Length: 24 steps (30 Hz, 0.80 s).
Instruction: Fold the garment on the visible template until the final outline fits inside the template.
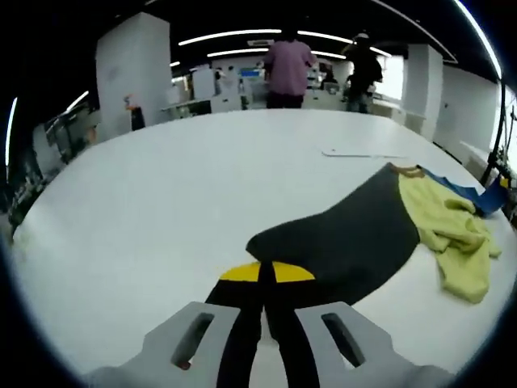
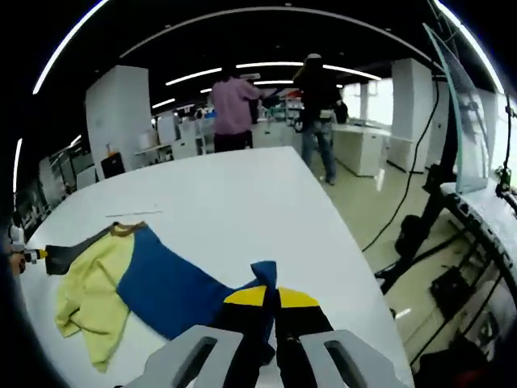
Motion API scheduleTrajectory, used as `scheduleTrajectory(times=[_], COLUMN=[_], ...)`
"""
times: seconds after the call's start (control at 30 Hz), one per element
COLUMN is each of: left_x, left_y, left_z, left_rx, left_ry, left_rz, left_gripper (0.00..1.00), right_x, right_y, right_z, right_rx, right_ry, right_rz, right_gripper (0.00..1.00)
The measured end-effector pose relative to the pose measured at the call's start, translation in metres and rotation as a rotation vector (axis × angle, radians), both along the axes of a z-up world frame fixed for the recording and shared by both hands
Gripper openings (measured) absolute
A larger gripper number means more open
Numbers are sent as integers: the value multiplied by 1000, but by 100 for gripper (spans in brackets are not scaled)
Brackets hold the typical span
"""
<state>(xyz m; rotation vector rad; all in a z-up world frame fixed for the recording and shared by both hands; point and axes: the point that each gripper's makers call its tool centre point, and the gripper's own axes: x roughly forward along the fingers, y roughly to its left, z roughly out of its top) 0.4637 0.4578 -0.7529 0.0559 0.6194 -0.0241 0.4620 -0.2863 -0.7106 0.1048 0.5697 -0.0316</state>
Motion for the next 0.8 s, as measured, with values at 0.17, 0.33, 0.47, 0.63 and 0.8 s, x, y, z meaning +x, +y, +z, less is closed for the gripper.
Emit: scheduleTrajectory(times=[0.17, 0.33, 0.47, 0.63, 0.8], left_x=[2, 2, 2, 4, 5], left_y=[5, 12, 15, 16, 19], left_z=[-2, -7, -11, -13, -14], left_rx=[20, 62, 81, 95, 89], left_ry=[16, 37, 52, 65, 69], left_rz=[-3, -2, -2, -6, 13], left_gripper=[0, 0, 0, 0, 0], right_x=[0, -6, -11, -7, -4], right_y=[-20, -28, -29, -30, -34], right_z=[-17, -27, -38, -39, -39], right_rx=[102, 127, 123, 122, 109], right_ry=[5, -3, 20, 10, 15], right_rz=[-117, -177, -194, -193, -196], right_gripper=[0, 0, 0, 0, 0])
